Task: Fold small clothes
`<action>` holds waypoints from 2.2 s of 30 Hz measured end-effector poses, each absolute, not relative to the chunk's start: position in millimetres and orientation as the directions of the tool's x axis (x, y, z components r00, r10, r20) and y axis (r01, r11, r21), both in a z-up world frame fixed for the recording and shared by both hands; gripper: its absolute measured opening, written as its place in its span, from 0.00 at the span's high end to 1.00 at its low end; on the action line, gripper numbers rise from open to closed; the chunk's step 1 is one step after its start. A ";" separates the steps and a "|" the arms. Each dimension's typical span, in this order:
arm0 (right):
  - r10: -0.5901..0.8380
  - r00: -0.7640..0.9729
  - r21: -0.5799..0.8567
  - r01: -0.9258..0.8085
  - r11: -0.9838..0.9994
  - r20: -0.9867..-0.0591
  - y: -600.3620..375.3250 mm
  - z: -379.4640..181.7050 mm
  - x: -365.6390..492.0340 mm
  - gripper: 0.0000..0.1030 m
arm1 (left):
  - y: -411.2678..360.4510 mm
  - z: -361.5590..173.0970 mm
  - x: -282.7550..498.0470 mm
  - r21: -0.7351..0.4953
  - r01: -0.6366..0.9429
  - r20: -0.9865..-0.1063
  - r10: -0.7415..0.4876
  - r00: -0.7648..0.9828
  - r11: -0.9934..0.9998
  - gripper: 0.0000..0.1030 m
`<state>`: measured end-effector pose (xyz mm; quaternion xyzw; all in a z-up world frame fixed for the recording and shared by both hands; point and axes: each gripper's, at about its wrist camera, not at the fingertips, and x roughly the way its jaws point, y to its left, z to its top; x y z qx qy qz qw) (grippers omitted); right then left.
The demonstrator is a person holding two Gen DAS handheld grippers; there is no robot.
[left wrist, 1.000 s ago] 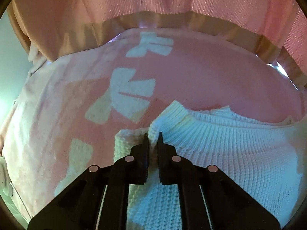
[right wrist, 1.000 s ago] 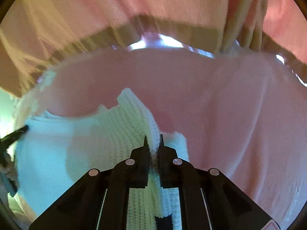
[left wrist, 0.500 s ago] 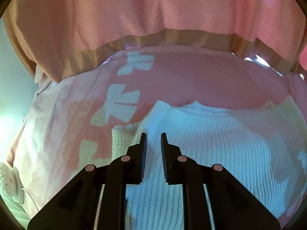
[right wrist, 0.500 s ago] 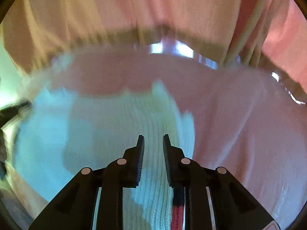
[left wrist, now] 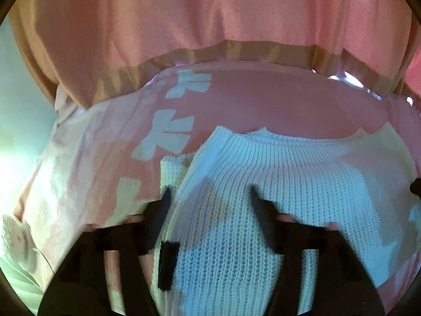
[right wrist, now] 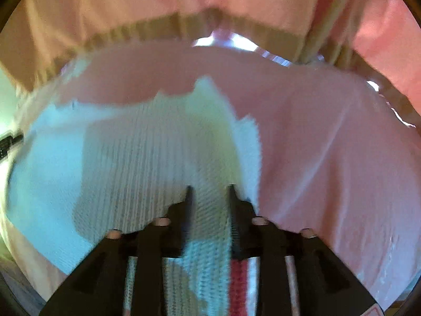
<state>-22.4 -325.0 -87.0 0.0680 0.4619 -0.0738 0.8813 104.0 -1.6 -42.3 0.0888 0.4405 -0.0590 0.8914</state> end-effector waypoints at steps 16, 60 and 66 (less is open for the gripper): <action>0.212 0.515 0.366 0.219 0.904 -0.831 -364.0 -132.3 -3.2 0.75 | 52.6 -110.3 124.3 -0.246 0.033 -0.894 -0.240 0.377 0.969 0.33; -0.078 0.432 0.042 0.261 0.964 -0.898 -378.6 -120.4 8.7 1.00 | -64.5 -85.8 119.0 0.085 0.198 -0.868 -0.025 0.497 0.977 0.42; -0.045 0.536 0.107 0.250 0.962 -0.843 -364.5 -82.1 -4.2 0.98 | -66.2 -77.7 112.4 0.095 0.207 -0.860 -0.024 0.510 0.974 0.42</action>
